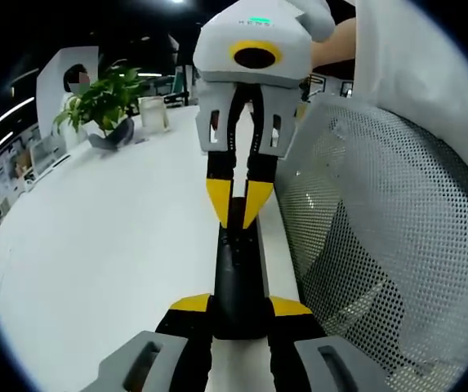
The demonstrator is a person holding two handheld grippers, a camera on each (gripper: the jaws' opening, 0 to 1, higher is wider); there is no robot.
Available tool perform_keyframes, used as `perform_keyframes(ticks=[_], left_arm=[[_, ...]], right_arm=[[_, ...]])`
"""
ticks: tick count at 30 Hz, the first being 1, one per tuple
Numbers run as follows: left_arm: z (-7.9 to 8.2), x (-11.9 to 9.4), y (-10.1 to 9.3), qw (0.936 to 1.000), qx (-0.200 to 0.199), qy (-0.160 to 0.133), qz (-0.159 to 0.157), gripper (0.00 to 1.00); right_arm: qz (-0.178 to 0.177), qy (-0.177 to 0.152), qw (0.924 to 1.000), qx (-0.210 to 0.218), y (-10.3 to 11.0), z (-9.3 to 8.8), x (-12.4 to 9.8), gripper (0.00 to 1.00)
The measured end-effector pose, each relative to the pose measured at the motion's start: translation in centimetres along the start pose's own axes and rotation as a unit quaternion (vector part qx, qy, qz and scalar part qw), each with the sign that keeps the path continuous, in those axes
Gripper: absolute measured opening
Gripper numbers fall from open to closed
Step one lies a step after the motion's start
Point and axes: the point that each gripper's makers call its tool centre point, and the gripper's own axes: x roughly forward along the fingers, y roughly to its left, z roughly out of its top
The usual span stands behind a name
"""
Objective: Press the specified remote control buttons in sequence, fully releasing each button before pressing the next.
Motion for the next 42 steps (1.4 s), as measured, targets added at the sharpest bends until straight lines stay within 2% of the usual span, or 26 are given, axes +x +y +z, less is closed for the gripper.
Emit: perform_keyframes(ticks=[4, 6, 8, 10, 12, 15, 17, 22, 26, 34, 37, 38, 42], left_arm=[[0.02, -0.03, -0.05, 1.0000, 0.000, 0.000, 0.000, 0.24], [0.03, -0.04, -0.07, 1.0000, -0.002, -0.001, -0.001, 0.24], [0.03, -0.06, -0.08, 1.0000, -0.001, 0.000, -0.001, 0.24], [0.00, -0.05, -0.09, 1.0000, 0.000, 0.001, -0.001, 0.24], [-0.01, -0.06, -0.12, 1.0000, 0.002, 0.002, -0.001, 0.24], [0.00, -0.06, -0.16, 1.0000, 0.002, 0.001, 0.000, 0.24], [0.00, -0.07, -0.17, 1.0000, 0.004, 0.000, 0.000, 0.24], [0.01, -0.05, -0.11, 1.0000, 0.003, 0.001, 0.000, 0.24], [0.03, -0.03, -0.09, 1.0000, 0.004, 0.001, -0.001, 0.24], [0.07, 0.00, -0.12, 1.0000, 0.005, 0.002, -0.001, 0.24], [0.07, 0.02, -0.14, 1.0000, 0.006, 0.000, -0.001, 0.24], [0.08, 0.03, -0.14, 1.0000, 0.006, 0.000, -0.001, 0.24], [0.08, 0.05, -0.13, 1.0000, 0.004, 0.000, -0.002, 0.24]], right_arm=[[0.009, 0.013, 0.9987, 0.049, -0.09, 0.00, 0.18, 0.04], [0.011, 0.017, 0.9992, 0.035, -0.06, -0.01, 0.20, 0.04], [0.012, 0.016, 0.9987, 0.048, -0.11, -0.04, 0.16, 0.04], [0.009, 0.010, 0.9993, 0.034, 0.09, -0.10, 0.09, 0.04], [0.009, 0.005, 0.9989, 0.046, -0.01, -0.04, 0.02, 0.04], [0.019, -0.004, 0.9994, 0.030, 0.05, -0.13, -0.07, 0.04], [0.022, -0.006, 0.9992, 0.034, 0.01, -0.06, -0.06, 0.04], [0.017, -0.006, 0.9996, 0.022, 0.21, -0.23, -0.15, 0.04], [0.016, -0.005, 0.9993, 0.033, 0.28, -0.40, -0.26, 0.04], [0.008, 0.013, 0.9996, 0.025, 0.63, -0.39, -0.11, 0.05], [-0.002, 0.032, 0.9995, -0.007, 0.67, -0.41, -0.06, 0.05], [-0.004, 0.034, 0.9991, 0.024, 0.69, -0.47, 0.01, 0.05], [0.003, 0.022, 0.9991, 0.036, 0.43, -0.61, -0.08, 0.05]])
